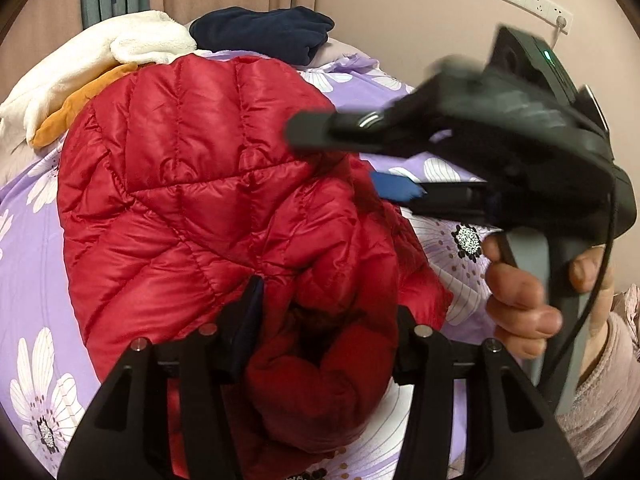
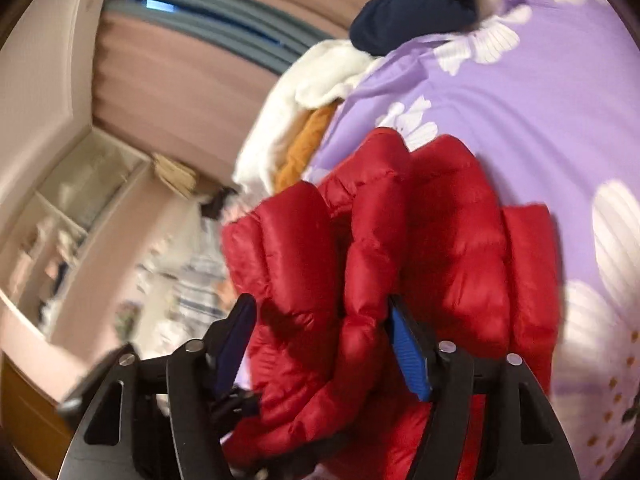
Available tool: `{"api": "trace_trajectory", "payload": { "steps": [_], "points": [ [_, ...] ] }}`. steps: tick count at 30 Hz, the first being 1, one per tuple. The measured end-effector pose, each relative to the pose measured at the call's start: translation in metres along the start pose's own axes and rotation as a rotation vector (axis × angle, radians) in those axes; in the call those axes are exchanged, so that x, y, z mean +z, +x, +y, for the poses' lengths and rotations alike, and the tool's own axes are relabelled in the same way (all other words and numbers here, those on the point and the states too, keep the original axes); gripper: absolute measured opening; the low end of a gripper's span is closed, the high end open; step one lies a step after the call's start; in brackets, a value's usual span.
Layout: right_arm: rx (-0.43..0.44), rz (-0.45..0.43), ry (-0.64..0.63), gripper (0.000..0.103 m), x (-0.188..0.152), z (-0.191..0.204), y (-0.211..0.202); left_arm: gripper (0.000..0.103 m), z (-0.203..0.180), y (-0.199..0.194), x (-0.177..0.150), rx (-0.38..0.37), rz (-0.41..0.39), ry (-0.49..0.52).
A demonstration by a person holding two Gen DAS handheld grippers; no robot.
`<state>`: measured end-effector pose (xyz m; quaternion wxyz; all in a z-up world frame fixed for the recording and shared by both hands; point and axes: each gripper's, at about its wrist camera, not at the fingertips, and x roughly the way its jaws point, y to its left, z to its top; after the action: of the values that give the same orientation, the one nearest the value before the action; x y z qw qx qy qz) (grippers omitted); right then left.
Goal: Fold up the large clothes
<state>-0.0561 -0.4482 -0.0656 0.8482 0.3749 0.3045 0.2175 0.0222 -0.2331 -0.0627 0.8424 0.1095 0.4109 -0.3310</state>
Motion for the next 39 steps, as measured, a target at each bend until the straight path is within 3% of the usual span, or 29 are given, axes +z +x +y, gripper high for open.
{"api": "trace_trajectory", "payload": {
  "steps": [2, 4, 6, 8, 10, 12, 16, 21, 24, 26, 28, 32, 37, 39],
  "points": [
    [-0.054, -0.011, -0.057, 0.022, 0.003, 0.004, -0.002, 0.055, 0.000, 0.000, 0.000, -0.006, 0.003, -0.003],
    [-0.105, -0.057, -0.105, 0.018, -0.005, 0.009, -0.014, 0.056, 0.000, -0.002, 0.001, -0.020, 0.001, -0.009],
    [-0.109, -0.116, -0.085, 0.016, -0.003, 0.001, -0.017, 0.056, 0.001, -0.008, 0.001, -0.050, 0.003, -0.024],
    [-0.091, -0.165, -0.050, 0.015, 0.001, -0.017, -0.020, 0.056, 0.003, -0.020, -0.001, -0.128, 0.012, -0.066],
    [-0.068, -0.188, 0.009, 0.015, 0.000, -0.035, -0.027, 0.056, 0.010, -0.039, -0.002, -0.235, 0.001, -0.118],
    [-0.099, -0.191, 0.060, 0.015, -0.003, -0.053, -0.029, 0.057, 0.017, -0.055, -0.001, -0.272, -0.028, -0.142],
    [-0.165, -0.189, 0.145, 0.015, -0.012, -0.082, -0.029, 0.057, 0.038, -0.069, 0.013, -0.199, -0.102, -0.189],
    [-0.190, -0.172, 0.141, 0.015, -0.021, -0.089, -0.029, 0.055, 0.060, -0.048, 0.046, -0.100, -0.122, -0.234],
    [-0.206, -0.165, 0.114, 0.015, -0.022, -0.085, -0.029, 0.045, 0.067, -0.027, 0.070, -0.035, -0.135, -0.222],
    [-0.203, -0.164, 0.113, 0.015, -0.024, -0.085, -0.032, 0.033, 0.074, -0.010, 0.081, -0.021, -0.105, -0.242],
    [-0.204, -0.165, 0.118, 0.015, -0.025, -0.085, -0.031, 0.033, 0.075, 0.009, 0.084, -0.010, -0.060, -0.243],
    [-0.206, -0.162, 0.109, 0.018, -0.027, -0.082, -0.034, 0.033, 0.074, 0.051, 0.077, 0.094, 0.062, -0.192],
    [-0.339, -0.234, -0.005, 0.021, -0.027, -0.046, -0.061, 0.033, 0.079, 0.049, 0.072, 0.099, 0.059, -0.189],
    [-0.354, -0.264, -0.077, 0.021, -0.026, -0.025, -0.072, 0.033, 0.079, 0.049, 0.070, 0.104, 0.053, -0.191]
  ]
}}
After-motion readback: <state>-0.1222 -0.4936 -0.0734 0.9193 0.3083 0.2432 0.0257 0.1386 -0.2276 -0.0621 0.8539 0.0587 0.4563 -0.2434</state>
